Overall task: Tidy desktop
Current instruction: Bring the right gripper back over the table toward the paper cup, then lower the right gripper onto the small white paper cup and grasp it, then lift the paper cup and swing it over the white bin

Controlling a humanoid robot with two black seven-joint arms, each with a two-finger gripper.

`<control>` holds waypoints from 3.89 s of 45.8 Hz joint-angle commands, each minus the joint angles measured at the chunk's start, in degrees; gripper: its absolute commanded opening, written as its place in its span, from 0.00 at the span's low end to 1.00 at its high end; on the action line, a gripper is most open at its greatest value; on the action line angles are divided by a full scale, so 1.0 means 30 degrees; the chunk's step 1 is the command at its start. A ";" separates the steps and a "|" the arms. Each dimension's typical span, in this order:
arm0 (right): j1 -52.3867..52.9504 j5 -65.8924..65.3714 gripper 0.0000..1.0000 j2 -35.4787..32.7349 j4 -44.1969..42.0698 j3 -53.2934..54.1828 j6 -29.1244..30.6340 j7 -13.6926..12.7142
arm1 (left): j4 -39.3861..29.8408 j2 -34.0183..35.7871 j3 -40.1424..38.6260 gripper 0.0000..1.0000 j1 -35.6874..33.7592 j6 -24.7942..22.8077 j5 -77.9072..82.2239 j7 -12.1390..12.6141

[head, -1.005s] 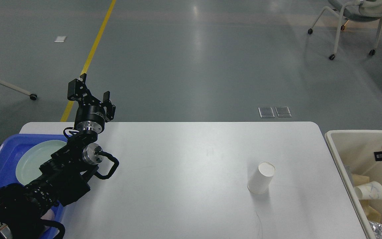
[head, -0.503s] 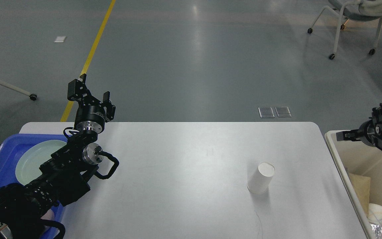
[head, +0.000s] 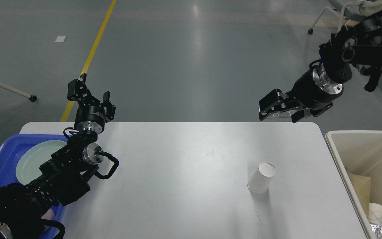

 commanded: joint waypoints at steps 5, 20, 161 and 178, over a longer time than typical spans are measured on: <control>0.5714 0.3924 1.00 -0.0038 0.4730 0.0529 0.2927 0.0008 | -0.0003 0.0000 0.0000 1.00 0.0000 0.0000 -0.0020 0.0000; 0.9532 0.6772 1.00 0.1308 0.6990 0.0208 0.4015 -0.0022 | -0.0003 0.0000 0.0000 1.00 0.0000 0.0000 -0.0020 0.0000; -1.0892 -0.3368 0.56 0.6817 -0.5227 -0.4100 -0.8761 0.0213 | -0.0003 0.0000 0.0000 1.00 0.0000 0.0000 0.0009 0.0000; -0.5038 -0.3162 0.55 0.4242 -0.4788 -0.2462 -0.3961 0.1296 | -0.0003 0.0000 0.0000 1.00 0.0000 0.0000 0.0009 0.0000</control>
